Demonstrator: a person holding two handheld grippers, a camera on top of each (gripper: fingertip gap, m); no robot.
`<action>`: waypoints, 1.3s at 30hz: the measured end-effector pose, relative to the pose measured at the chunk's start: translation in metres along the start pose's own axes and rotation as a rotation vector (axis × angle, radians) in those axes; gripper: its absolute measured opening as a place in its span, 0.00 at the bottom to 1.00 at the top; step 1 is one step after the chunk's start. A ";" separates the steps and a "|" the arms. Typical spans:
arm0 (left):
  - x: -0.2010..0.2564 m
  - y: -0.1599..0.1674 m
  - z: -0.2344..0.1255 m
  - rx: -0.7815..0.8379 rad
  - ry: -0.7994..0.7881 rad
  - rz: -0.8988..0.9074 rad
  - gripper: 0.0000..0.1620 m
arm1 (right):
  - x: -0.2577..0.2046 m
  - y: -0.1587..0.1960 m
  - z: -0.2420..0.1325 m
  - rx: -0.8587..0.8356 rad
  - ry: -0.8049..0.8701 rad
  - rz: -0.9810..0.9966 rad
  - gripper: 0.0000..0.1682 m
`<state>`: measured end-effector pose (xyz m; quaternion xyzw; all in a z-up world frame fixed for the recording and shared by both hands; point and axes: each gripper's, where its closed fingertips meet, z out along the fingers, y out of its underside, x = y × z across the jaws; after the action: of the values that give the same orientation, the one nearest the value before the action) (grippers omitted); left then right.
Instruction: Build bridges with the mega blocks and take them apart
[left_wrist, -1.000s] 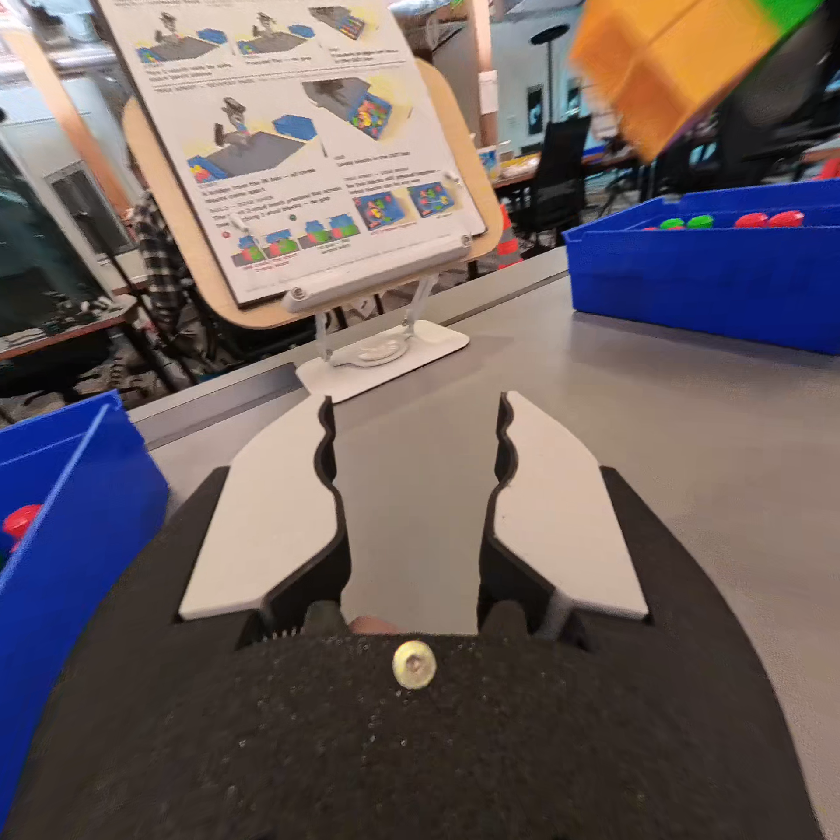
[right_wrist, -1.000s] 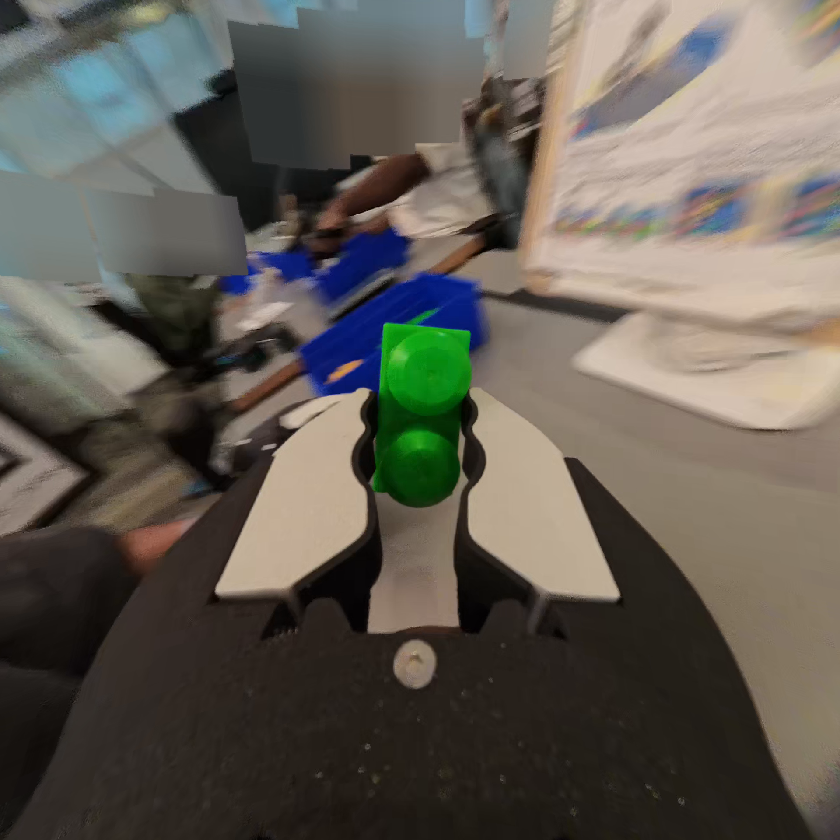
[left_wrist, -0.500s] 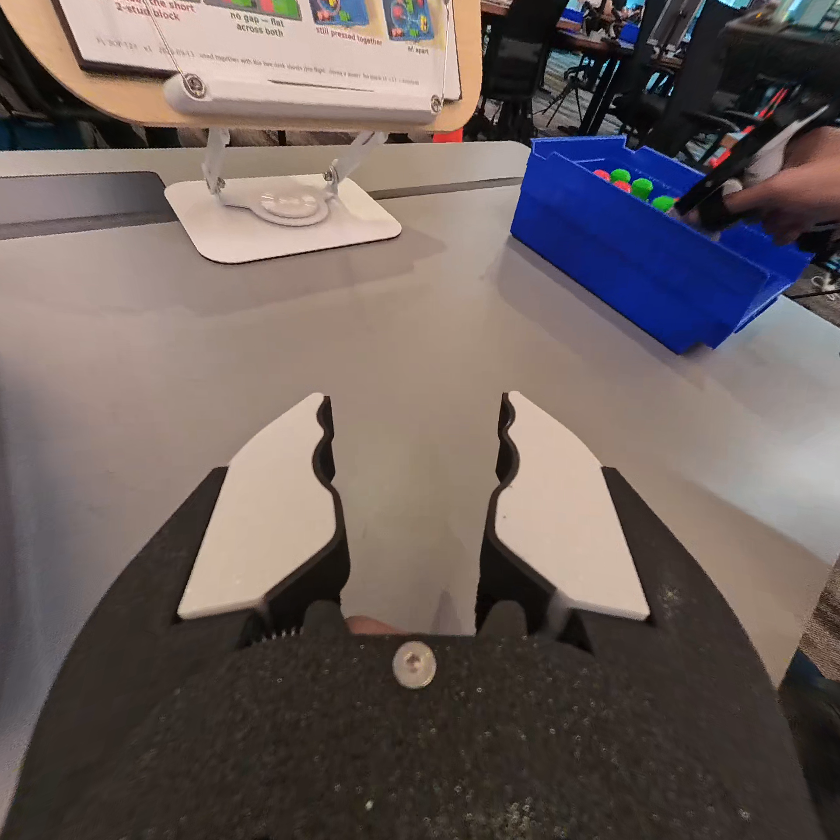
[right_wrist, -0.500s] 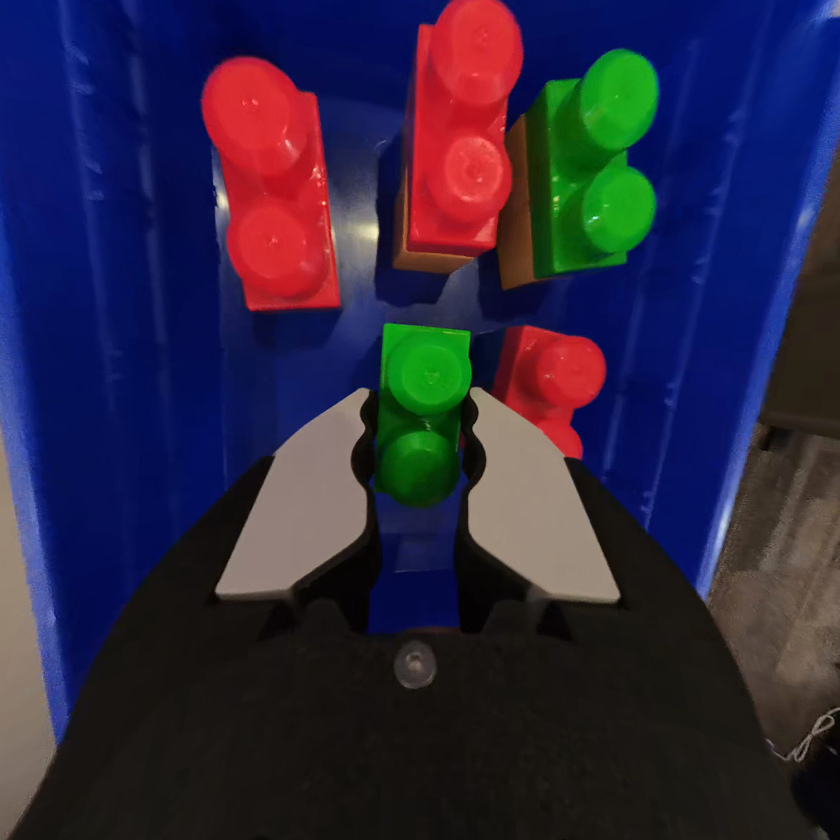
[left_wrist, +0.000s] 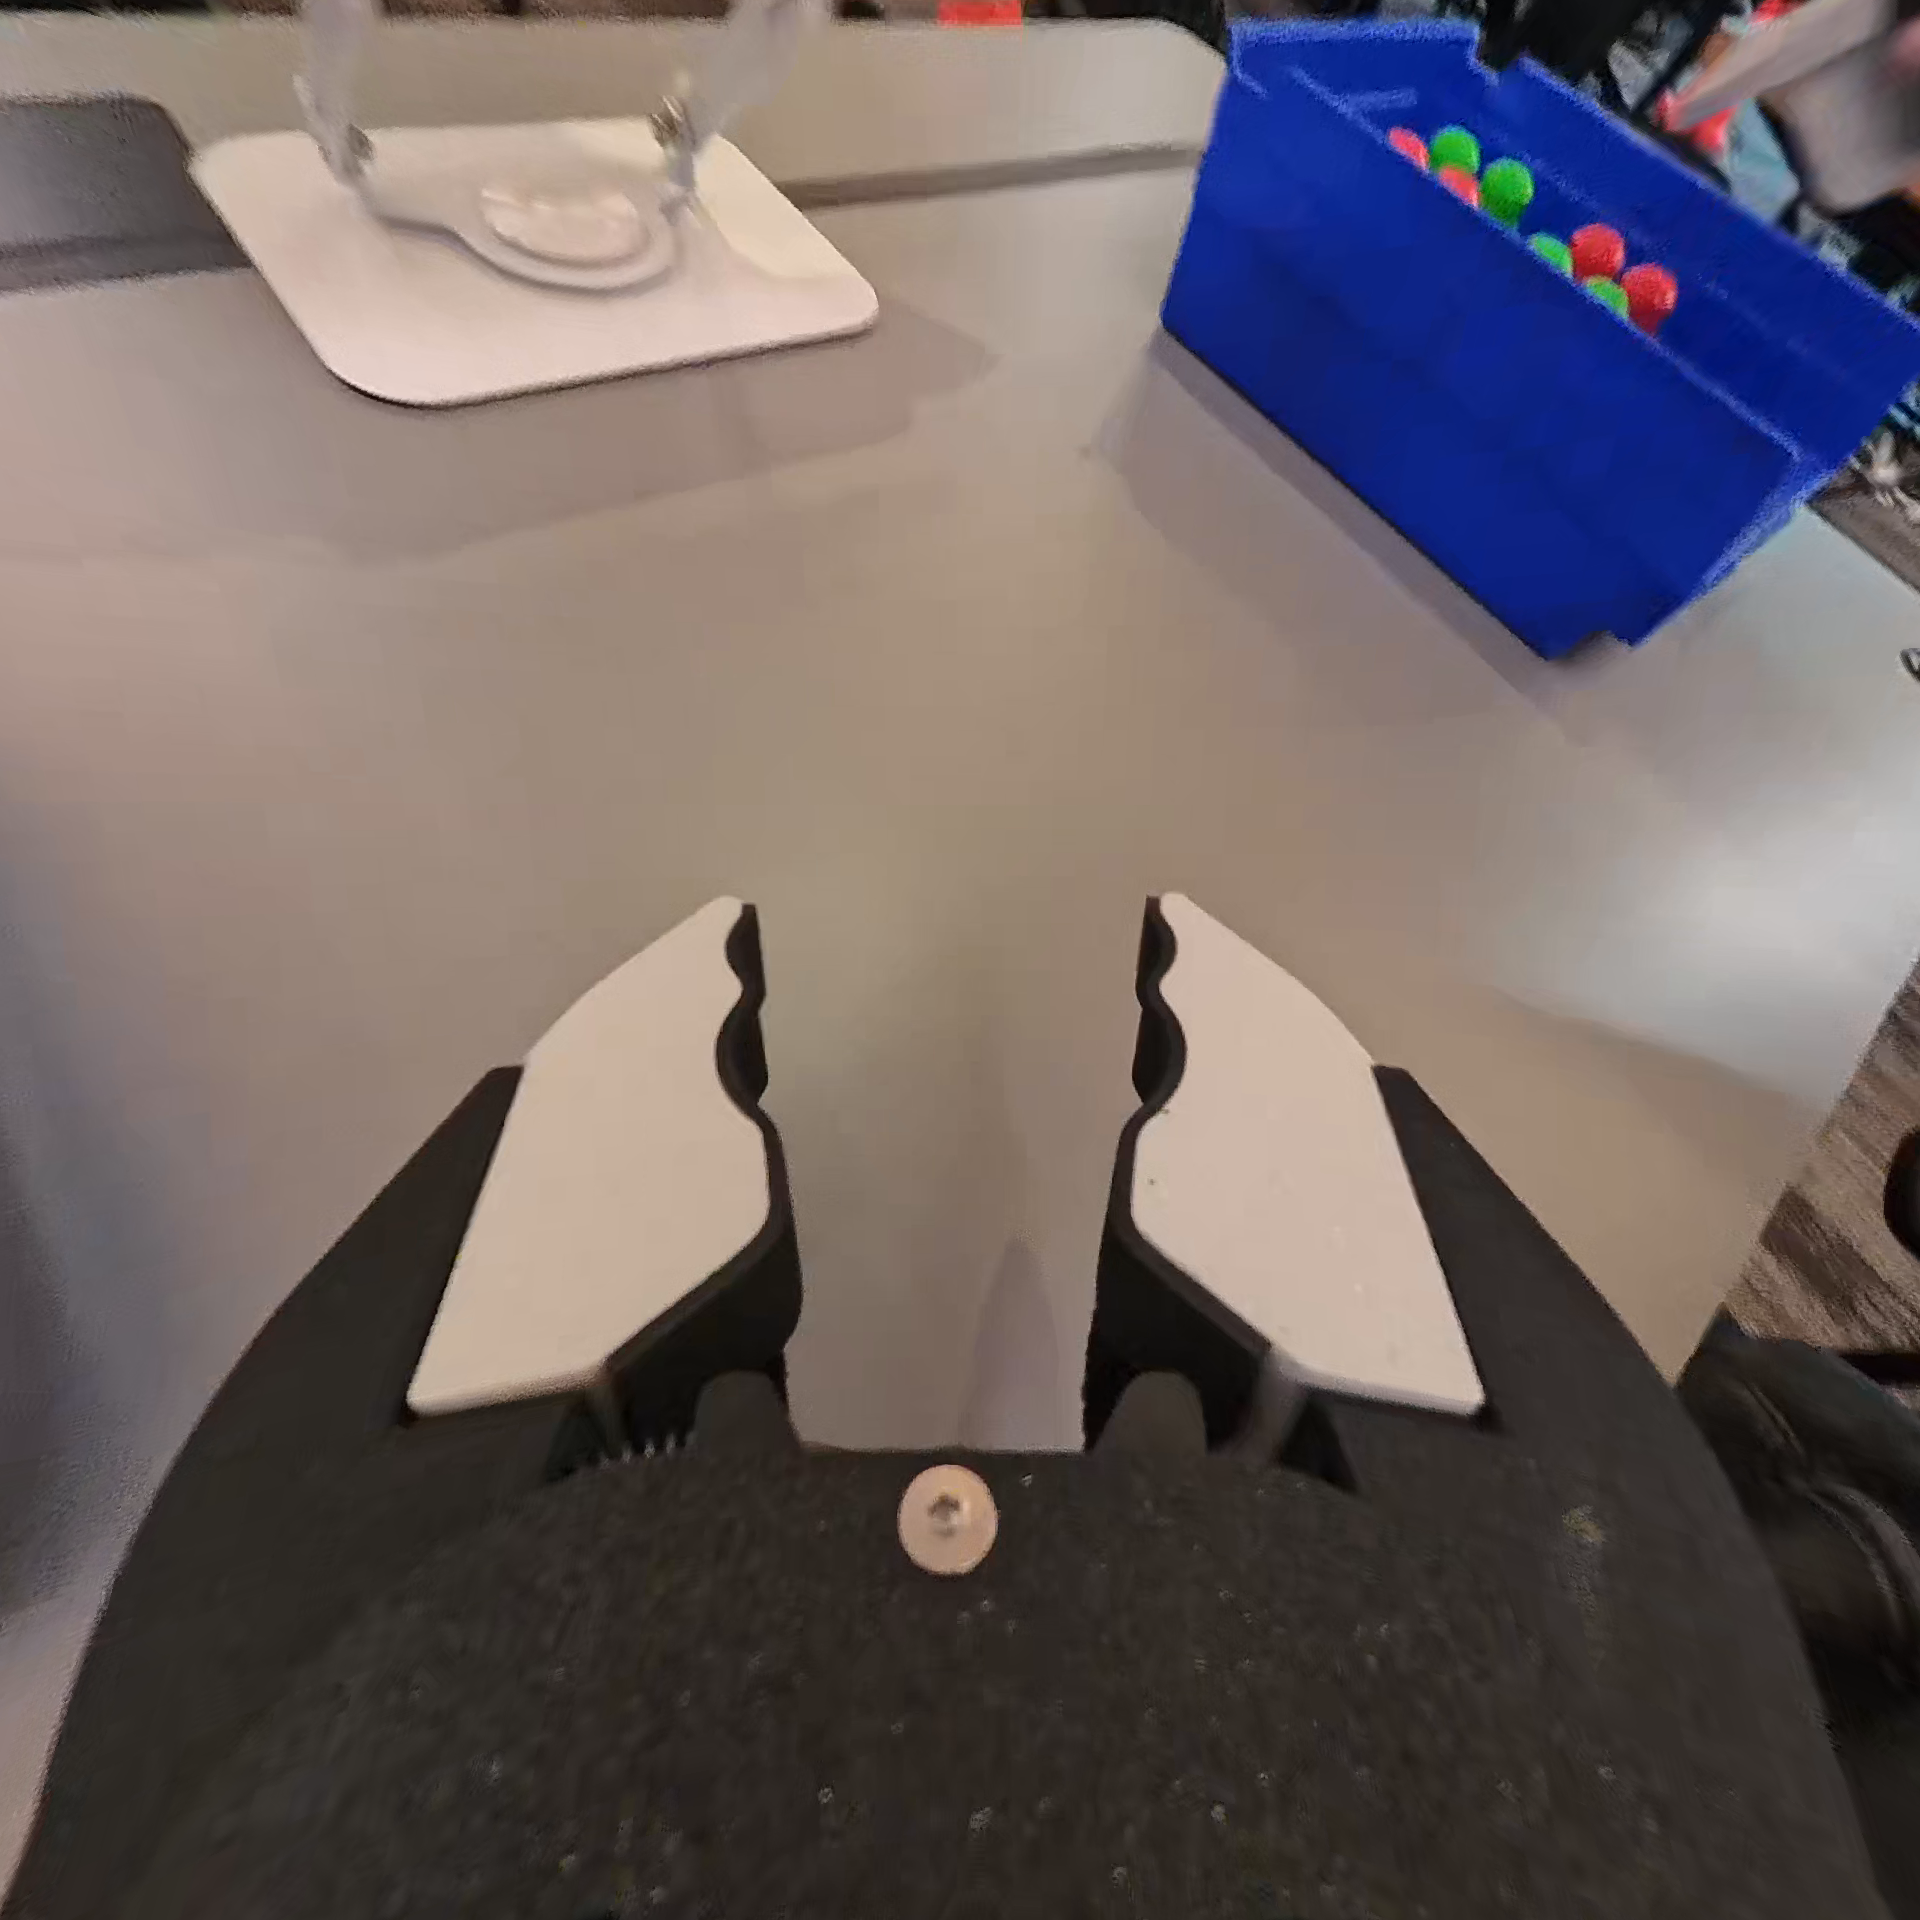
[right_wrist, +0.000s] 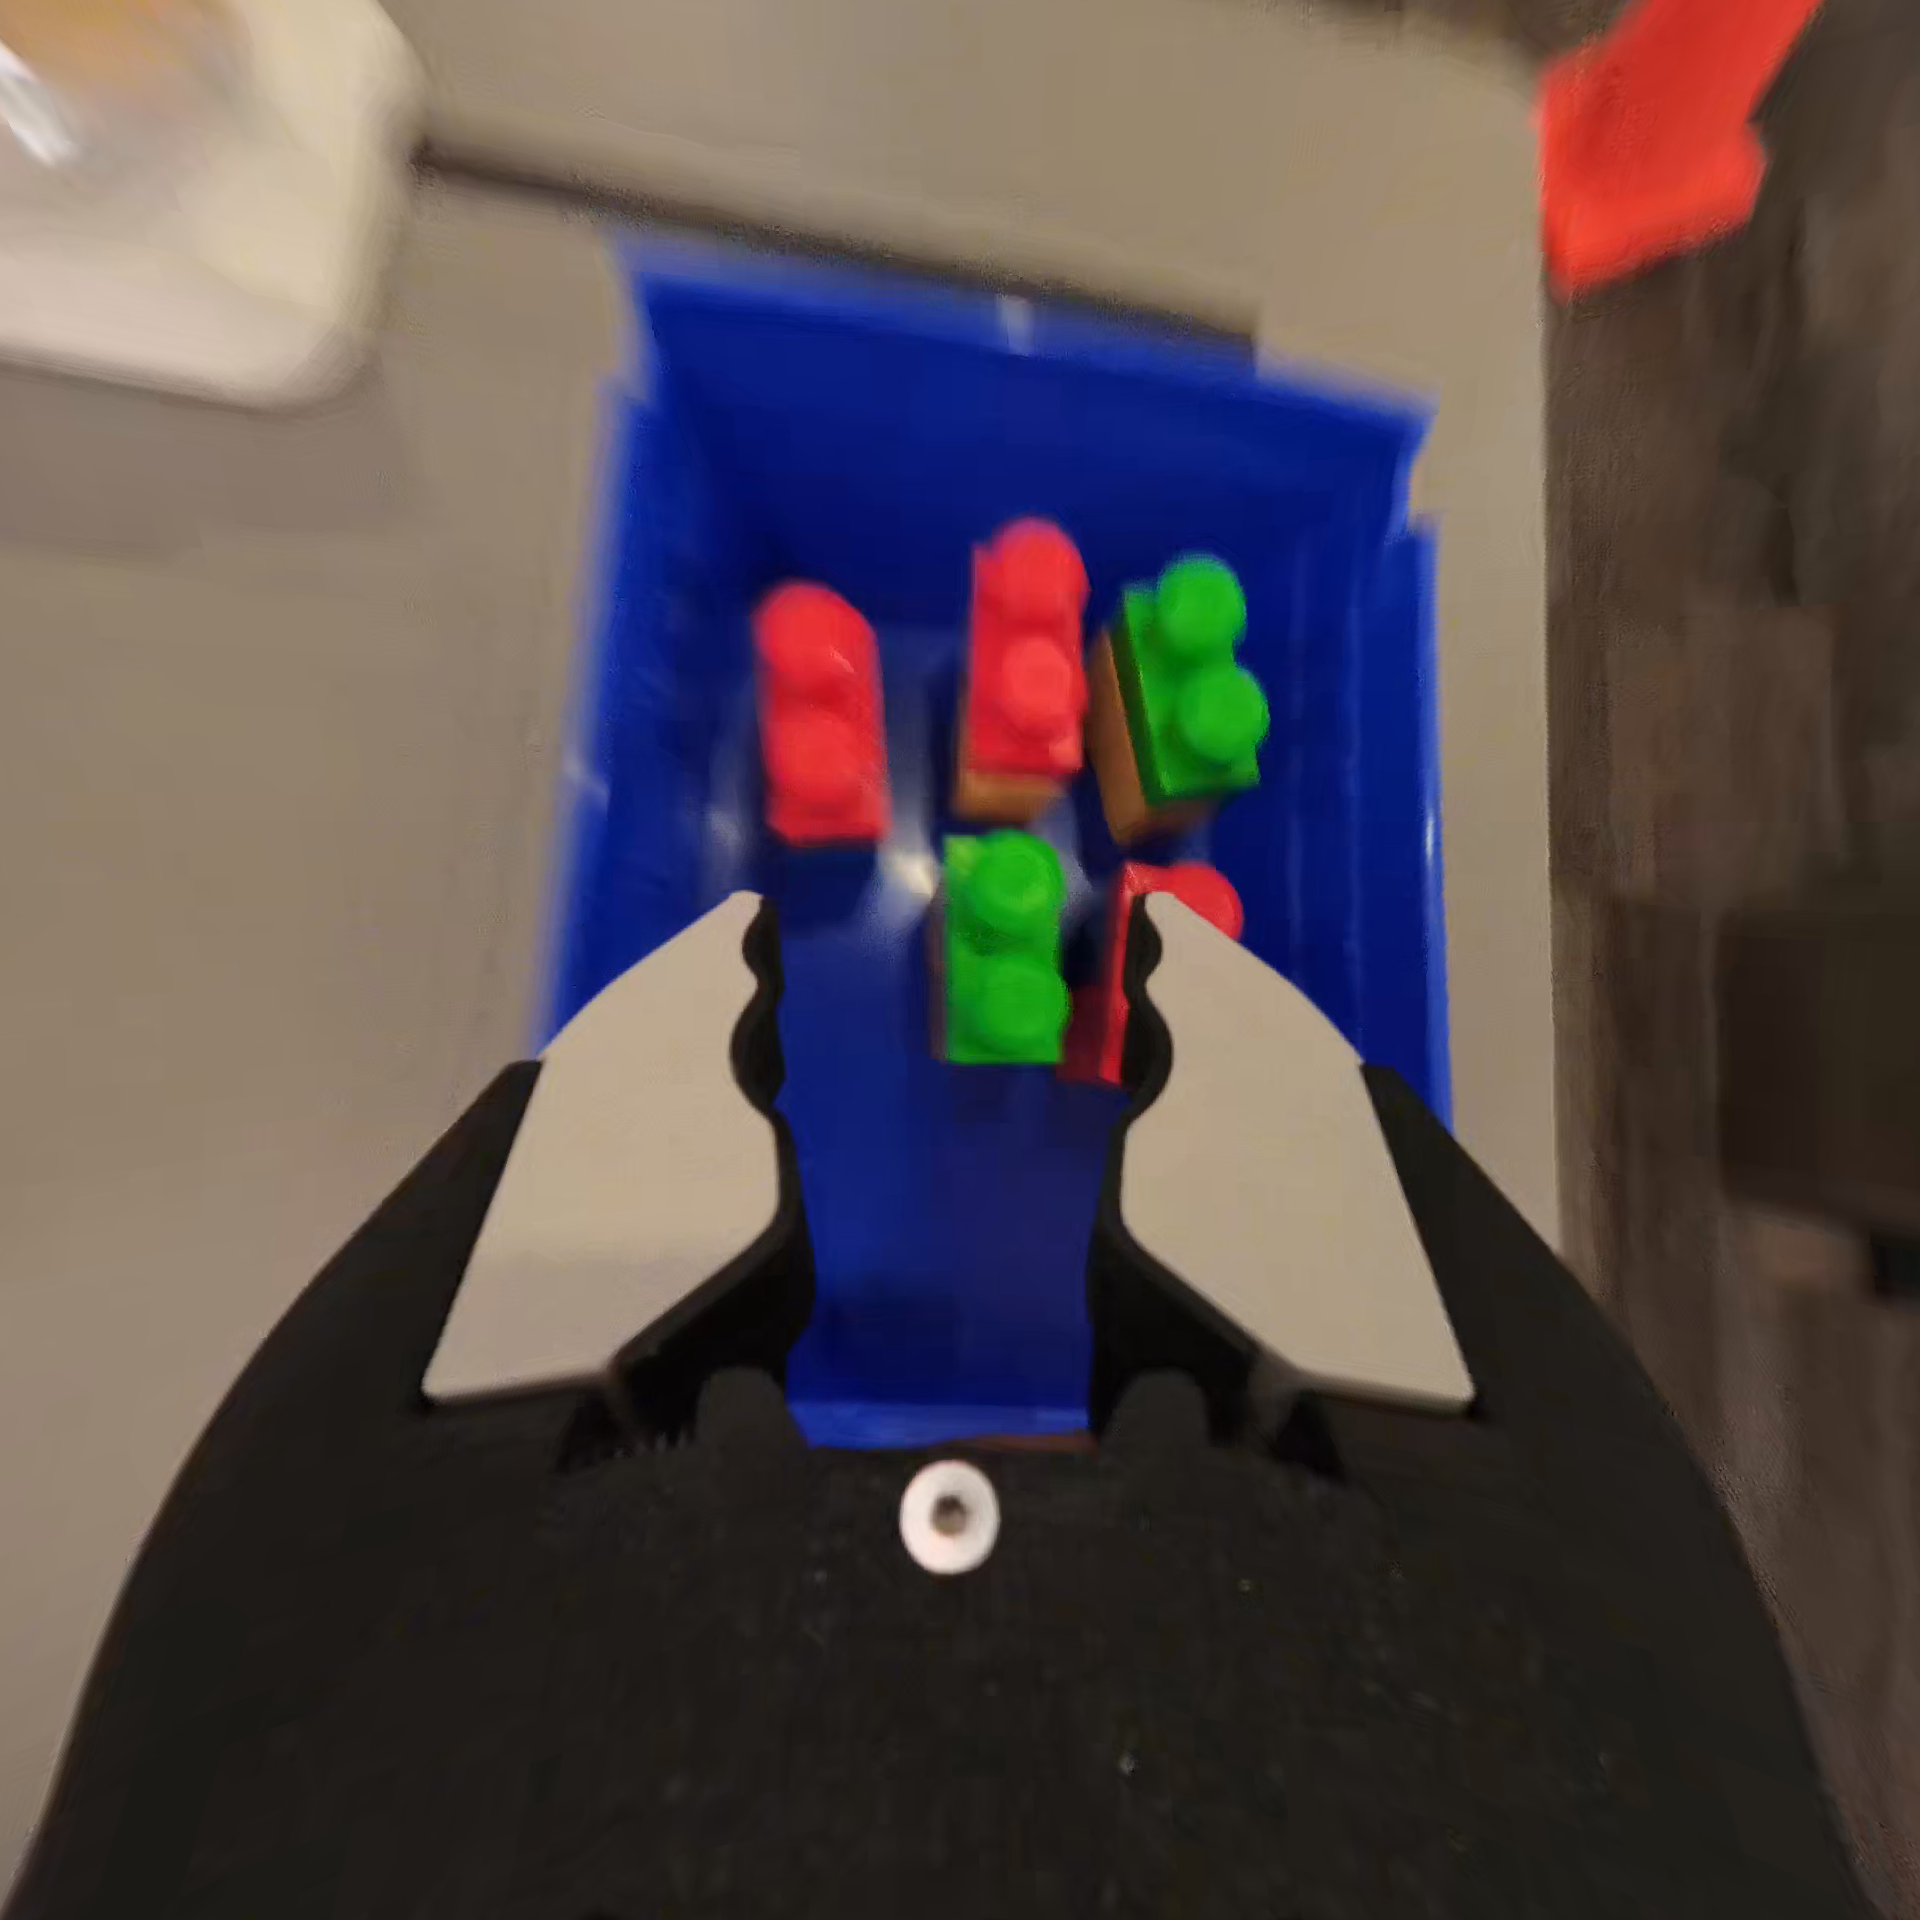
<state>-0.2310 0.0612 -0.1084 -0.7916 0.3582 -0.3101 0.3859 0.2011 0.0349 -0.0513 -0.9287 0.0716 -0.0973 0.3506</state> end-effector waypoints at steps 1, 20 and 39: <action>-0.005 -0.003 -0.005 0.027 -0.016 -0.003 0.43 | -0.020 -0.017 -0.027 0.141 -0.062 0.003 0.37; -0.008 0.028 -0.069 0.157 -0.238 0.004 0.47 | -0.307 0.090 -0.071 0.490 -0.823 -0.113 0.37; -0.333 -0.004 -0.086 -0.305 -0.700 -0.289 0.57 | -0.315 0.095 -0.080 0.447 -0.915 -0.134 0.36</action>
<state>-0.4785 0.2979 -0.1326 -0.9397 0.1322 -0.0162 0.3150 -0.1292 -0.0234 -0.0966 -0.7813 -0.1712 0.2838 0.5290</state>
